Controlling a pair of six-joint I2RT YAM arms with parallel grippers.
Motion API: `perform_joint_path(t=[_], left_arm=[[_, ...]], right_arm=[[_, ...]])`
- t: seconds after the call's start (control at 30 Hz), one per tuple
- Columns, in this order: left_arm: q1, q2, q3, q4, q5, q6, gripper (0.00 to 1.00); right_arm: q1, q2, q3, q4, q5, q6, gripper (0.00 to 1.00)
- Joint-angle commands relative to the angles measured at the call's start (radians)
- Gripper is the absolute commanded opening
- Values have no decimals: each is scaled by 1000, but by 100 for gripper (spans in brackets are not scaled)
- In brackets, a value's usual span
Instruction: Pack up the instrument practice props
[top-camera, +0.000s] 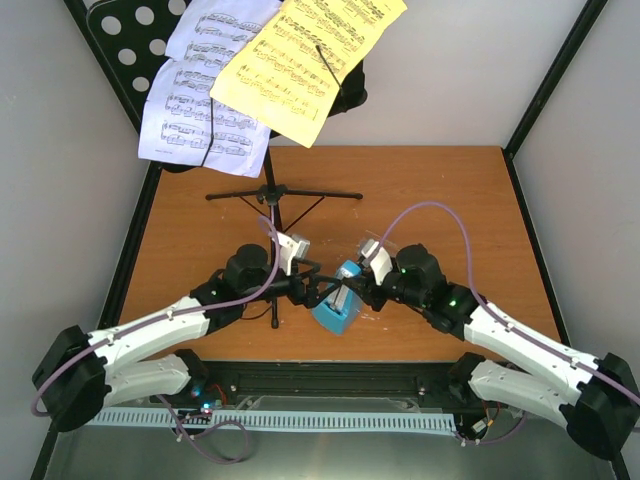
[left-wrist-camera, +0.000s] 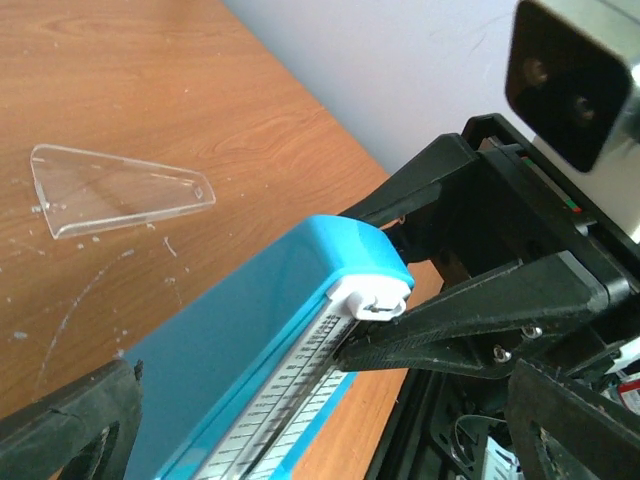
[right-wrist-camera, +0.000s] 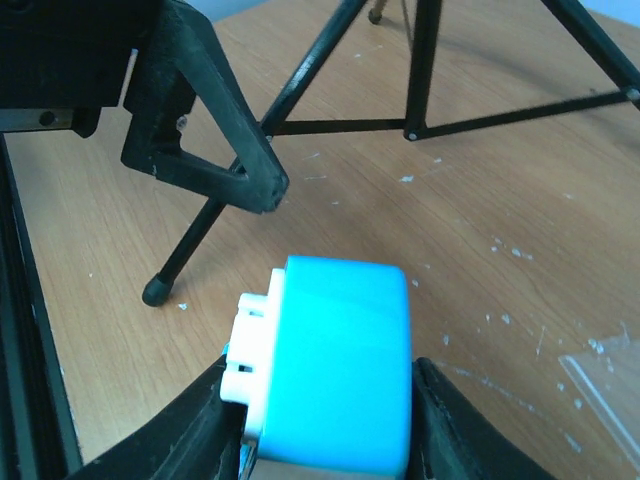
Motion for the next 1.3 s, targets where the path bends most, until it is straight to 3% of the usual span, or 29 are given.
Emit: perform_joint_path(t=[0.0, 0.2, 0.5, 0.67, 0.77, 0.93, 1.1, 1.27], left_arm=[[17, -40, -23, 36, 55, -70, 99], [23, -63, -88, 64, 73, -87, 99], [25, -84, -158, 97, 82, -96, 100], [27, -104, -173, 84, 93, -78, 100], [31, -114, -190, 79, 92, -63, 99], [49, -103, -186, 69, 108, -61, 100], [48, -47, -131, 27, 122, -63, 100], [48, 4, -113, 42, 112, -42, 99]], right_arm=[[56, 26, 44, 159, 43, -139, 19], [75, 82, 48, 172, 69, -206, 26], [75, 3, 26, 168, 42, -130, 78], [73, -122, -14, 138, 42, -34, 90], [70, -222, -44, 96, 145, 78, 99], [17, -317, -53, -39, 291, 305, 100], [-85, -275, -87, -108, 285, 451, 100], [-120, -302, -187, -31, 207, 479, 100]])
